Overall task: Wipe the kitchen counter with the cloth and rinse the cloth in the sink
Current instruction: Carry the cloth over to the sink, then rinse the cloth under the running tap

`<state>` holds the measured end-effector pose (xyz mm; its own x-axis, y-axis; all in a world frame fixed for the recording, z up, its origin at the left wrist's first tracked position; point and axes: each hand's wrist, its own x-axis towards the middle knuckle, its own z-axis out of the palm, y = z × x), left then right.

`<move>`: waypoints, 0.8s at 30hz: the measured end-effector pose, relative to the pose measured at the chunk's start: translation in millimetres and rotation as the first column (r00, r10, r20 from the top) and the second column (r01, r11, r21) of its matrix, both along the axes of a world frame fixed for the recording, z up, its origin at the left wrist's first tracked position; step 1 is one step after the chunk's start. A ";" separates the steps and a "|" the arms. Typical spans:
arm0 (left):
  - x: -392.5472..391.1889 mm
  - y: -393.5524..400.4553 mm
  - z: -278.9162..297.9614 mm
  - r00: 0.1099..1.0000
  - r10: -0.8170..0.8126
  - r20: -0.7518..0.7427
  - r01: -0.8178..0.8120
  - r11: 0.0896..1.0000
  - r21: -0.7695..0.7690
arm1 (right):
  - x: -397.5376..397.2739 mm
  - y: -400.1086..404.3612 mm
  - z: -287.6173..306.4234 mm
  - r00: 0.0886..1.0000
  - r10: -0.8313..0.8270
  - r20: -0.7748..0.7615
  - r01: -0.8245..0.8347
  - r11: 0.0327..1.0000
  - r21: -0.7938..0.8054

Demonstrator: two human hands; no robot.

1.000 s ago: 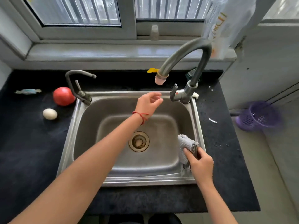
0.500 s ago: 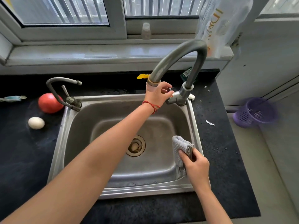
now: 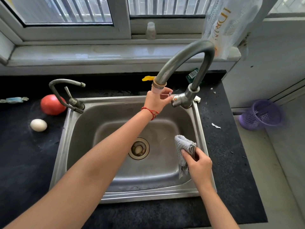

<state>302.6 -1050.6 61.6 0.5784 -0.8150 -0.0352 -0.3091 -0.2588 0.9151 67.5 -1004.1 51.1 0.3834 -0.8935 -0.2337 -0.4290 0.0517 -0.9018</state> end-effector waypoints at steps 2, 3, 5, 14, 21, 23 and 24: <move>4.4 11.2 1.1 0.998 -0.062 0.016 0.060 0.995 0.082 | 7.3 -0.7 0.6 1.000 0.017 0.010 -0.017 1.000 0.022; 7.3 20.6 1.0 0.998 -0.059 0.009 0.057 0.991 0.117 | 12.2 -1.1 1.0 0.999 0.032 0.012 -0.033 0.999 0.034; 12.5 45.2 -3.1 0.999 0.033 -0.042 -0.027 0.989 0.145 | 25.0 -2.7 1.5 0.998 0.051 0.029 -0.053 0.995 0.085; -12.5 117.4 -26.2 0.807 0.212 -0.551 -0.050 0.954 0.295 | 102.4 -20.8 -5.5 0.969 -0.027 0.246 -0.095 0.878 0.470; -11.0 111.7 -29.8 0.598 0.289 -0.748 -0.197 0.957 0.213 | 126.6 -30.8 -16.0 0.971 0.076 0.227 -0.174 0.877 0.449; -12.1 109.3 -34.5 0.662 0.360 -0.657 -0.246 0.933 0.264 | 131.5 -31.0 -19.3 0.980 0.143 0.138 -0.183 0.923 0.338; -12.3 107.7 -37.5 0.687 0.398 -0.608 -0.276 0.917 0.289 | 133.3 -30.6 -22.0 0.983 0.158 0.093 -0.177 0.945 0.274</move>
<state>290.3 -942.9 24.1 0.5985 -0.5160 -0.6127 0.4742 -0.3883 0.7902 200.8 -1034.7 29.2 0.5459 -0.7171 -0.4334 -0.3911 0.2394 -0.8887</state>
